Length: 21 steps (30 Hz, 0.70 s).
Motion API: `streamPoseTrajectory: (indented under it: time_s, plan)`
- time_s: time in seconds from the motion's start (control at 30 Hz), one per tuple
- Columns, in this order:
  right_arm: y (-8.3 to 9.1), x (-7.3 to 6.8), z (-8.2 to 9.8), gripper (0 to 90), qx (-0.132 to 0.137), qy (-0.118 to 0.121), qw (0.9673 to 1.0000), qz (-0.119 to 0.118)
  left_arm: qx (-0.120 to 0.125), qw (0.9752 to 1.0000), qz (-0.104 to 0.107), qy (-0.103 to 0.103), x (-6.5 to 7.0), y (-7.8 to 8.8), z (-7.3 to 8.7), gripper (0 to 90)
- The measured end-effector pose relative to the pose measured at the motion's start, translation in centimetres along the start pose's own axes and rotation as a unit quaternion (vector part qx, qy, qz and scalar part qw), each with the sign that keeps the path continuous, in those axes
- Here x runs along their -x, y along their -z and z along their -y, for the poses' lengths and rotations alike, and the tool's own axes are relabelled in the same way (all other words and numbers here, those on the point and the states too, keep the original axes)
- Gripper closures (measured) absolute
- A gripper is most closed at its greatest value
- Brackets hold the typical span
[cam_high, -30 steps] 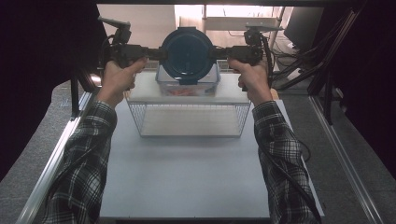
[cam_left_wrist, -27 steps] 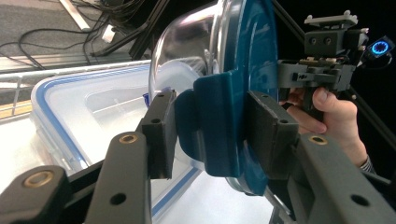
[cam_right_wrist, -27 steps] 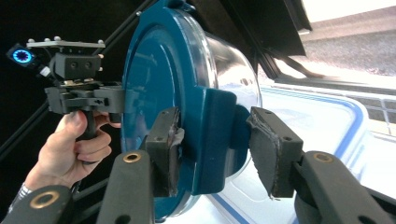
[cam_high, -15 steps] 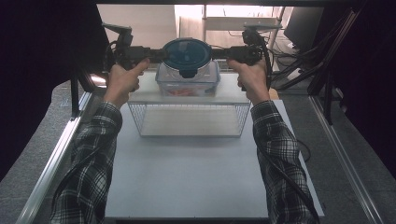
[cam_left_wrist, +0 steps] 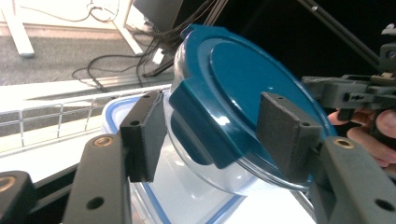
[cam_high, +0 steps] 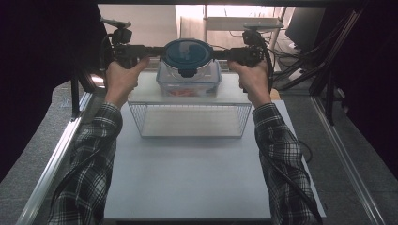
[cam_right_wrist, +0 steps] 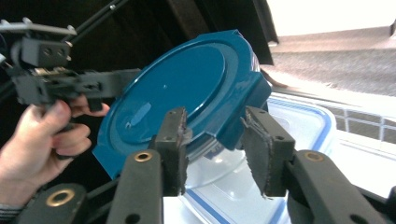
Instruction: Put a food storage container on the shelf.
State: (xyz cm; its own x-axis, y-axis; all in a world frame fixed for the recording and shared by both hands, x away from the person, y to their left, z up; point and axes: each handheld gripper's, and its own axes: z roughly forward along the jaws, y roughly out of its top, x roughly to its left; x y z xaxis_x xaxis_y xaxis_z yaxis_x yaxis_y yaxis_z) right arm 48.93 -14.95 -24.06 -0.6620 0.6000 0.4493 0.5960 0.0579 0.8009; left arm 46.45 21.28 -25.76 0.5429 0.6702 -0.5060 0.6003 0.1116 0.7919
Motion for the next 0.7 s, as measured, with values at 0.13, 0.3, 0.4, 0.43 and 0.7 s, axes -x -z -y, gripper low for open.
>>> streamPoseTrajectory:
  time_s: [0.13,0.3,0.4,0.43,0.7]
  plan:
    - [0.8,0.0,1.0,48.5,0.009,0.023,0.9995,-0.017,0.01,0.9993,0.005,-0.036,0.7,0.8,0.8,30.4]
    - [1.7,-0.3,2.3,40.5,0.011,0.056,0.9979,-0.03,0.017,0.9983,0.018,-0.052,1.1,1.2,1.6,23.3]
    - [2.2,-0.3,3.0,36.5,0.016,0.066,0.9972,-0.033,0.022,0.9975,0.027,-0.062,1.1,1.5,2.2,20.6]
    - [2.3,-0.4,3.3,34.8,0.014,0.066,0.9972,-0.031,0.023,0.997,0.032,-0.067,1.2,1.7,2.6,19.3]
    - [2.6,-0.5,4.7,28.8,0.01,0.089,0.9955,-0.029,0.015,0.9943,0.026,-0.103,2.1,2.6,3.7,13.7]
